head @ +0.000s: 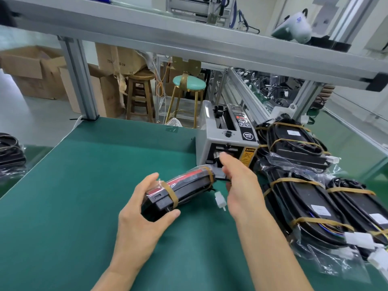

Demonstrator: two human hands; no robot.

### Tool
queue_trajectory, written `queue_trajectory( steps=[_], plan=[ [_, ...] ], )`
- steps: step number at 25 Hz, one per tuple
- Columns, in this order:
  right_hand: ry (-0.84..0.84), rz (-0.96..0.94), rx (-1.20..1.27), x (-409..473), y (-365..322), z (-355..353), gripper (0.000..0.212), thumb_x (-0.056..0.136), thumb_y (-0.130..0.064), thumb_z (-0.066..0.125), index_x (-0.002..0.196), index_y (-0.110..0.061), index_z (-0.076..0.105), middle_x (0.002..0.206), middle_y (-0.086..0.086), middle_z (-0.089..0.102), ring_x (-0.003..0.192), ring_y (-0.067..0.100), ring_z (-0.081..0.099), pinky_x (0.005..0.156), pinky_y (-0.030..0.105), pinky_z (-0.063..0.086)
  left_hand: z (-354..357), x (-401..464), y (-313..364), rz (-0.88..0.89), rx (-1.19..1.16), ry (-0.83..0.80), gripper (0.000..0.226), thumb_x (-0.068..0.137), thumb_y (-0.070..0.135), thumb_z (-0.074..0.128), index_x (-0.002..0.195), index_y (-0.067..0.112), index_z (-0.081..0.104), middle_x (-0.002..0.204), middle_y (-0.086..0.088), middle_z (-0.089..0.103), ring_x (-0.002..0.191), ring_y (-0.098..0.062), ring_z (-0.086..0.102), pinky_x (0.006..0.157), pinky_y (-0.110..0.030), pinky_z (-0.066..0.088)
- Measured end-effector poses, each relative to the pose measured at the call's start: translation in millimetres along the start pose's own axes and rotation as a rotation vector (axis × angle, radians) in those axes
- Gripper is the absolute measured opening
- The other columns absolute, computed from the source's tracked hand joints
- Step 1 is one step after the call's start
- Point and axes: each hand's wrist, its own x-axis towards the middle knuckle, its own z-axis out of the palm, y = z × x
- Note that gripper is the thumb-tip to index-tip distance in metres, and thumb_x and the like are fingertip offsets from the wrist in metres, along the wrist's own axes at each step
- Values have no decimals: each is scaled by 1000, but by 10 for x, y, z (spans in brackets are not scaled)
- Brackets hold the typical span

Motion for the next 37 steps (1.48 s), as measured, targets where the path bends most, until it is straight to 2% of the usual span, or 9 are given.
queue_trajectory(
  steps=[2,4,6,8,12,20,26,31,37],
  plan=[
    [-263,-131,-47,-446,125,45,14,68,-31,73,72,-17,74,98,-21,67,95,-7,59,72,9,43,31,-21,24,-6,-3,10,75,56,4,88,114,41,57,109,27,62,101,6,58,85,-1,38],
    [-364,-210,-127,-722,311,92,11,69,-29,74,74,-19,77,127,-20,56,117,-15,44,87,-2,33,62,-58,52,-25,-26,26,66,57,8,88,108,40,58,103,22,65,96,0,62,83,-9,44],
    [-321,-226,-226,-828,450,120,7,73,-27,80,70,-33,77,138,-33,39,129,-21,24,111,13,20,91,-111,79,-8,-15,43,58,59,13,85,104,39,59,100,19,66,92,-3,64,80,-15,48],
    [-259,-249,-294,-829,531,111,16,75,-26,79,66,-39,75,142,-38,30,137,-13,19,119,36,16,122,-147,102,18,11,57,57,62,9,83,103,39,59,99,17,66,92,-7,64,80,-22,51],
    [-178,-286,-315,-861,554,124,4,66,-42,72,67,-39,74,142,-40,27,140,-9,19,119,44,15,170,-181,132,12,14,74,57,64,6,81,105,39,58,101,12,66,94,-14,64,82,-37,53],
    [-212,-269,-361,-848,532,112,9,64,-46,68,68,-40,74,142,-41,26,140,-8,20,118,43,17,178,-169,137,15,17,78,59,64,8,81,104,43,57,102,12,65,94,-14,64,82,-38,53],
    [-230,-271,-368,-823,533,115,14,77,-29,77,69,-40,74,143,-39,27,141,-3,21,118,45,17,185,-176,135,0,5,78,55,66,7,79,106,37,58,102,9,66,95,-15,64,83,-38,53],
    [-189,-281,-365,-807,557,126,14,78,-27,77,71,-39,74,142,-37,29,140,-3,23,117,43,20,192,-182,168,3,20,91,56,65,8,78,104,43,56,101,12,65,94,-12,63,82,-32,52],
    [-144,-302,-368,-835,579,152,14,77,-26,77,71,-39,74,137,-40,30,138,-7,25,117,41,21,199,-191,148,-4,23,87,48,67,5,76,108,26,61,101,12,65,93,-11,63,82,-34,53]
  ],
)
